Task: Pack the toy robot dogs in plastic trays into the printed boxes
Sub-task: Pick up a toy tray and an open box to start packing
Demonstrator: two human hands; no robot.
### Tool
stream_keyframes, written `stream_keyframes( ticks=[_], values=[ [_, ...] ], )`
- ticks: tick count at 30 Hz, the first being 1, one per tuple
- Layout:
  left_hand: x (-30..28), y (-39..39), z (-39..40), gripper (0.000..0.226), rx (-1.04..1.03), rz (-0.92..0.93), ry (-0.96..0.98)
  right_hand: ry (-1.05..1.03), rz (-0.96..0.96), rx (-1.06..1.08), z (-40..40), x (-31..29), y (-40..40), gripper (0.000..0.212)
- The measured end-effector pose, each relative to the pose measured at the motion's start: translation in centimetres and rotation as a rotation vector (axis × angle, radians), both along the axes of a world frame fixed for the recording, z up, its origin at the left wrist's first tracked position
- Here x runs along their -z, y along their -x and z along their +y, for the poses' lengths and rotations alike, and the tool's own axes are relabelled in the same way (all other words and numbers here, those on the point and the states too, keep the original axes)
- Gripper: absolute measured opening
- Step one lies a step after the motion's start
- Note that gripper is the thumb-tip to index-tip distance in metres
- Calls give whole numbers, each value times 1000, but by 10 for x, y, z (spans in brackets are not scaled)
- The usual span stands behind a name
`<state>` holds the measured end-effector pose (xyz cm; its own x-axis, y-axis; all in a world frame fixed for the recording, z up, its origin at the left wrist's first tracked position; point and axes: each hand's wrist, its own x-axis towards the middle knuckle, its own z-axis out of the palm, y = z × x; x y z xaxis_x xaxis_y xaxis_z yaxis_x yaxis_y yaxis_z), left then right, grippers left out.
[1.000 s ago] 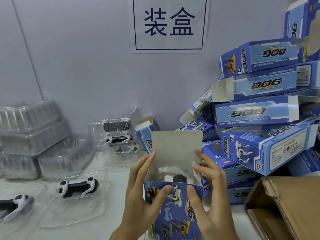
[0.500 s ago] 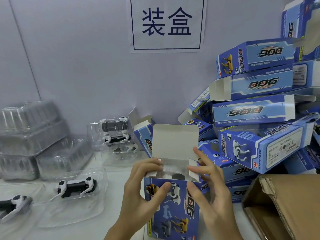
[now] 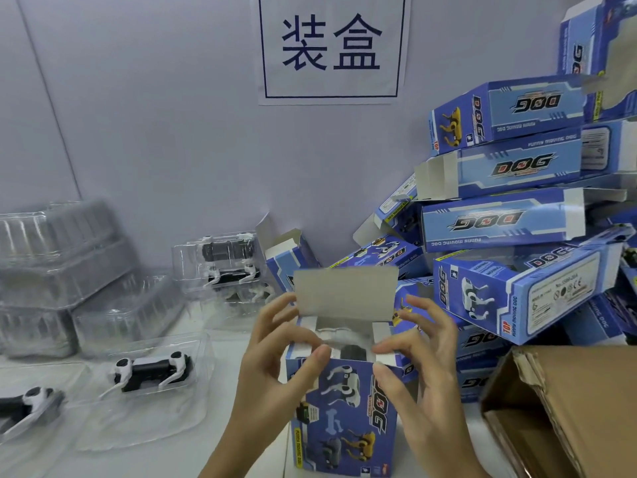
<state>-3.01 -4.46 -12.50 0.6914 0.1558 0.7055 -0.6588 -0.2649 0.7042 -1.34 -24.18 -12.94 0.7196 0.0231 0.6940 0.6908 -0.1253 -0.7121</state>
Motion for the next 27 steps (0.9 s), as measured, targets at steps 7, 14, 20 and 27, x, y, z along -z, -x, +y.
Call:
stream_keyframes(
  ticks=[7,14,20,27],
  values=[
    [0,2,-4,50,74,-76,105,29,11,-88,-1,0,0,27],
    [-4,8,4,51,32,-59,-80,-6,64,-125,0,4,-2,29],
    [-6,8,-1,30,-11,-21,-88,-70,110,-226,-1,4,1,31],
    [-5,8,-5,12,70,-4,-46,-677,420,-508,-6,-8,-2,38]
  ],
)
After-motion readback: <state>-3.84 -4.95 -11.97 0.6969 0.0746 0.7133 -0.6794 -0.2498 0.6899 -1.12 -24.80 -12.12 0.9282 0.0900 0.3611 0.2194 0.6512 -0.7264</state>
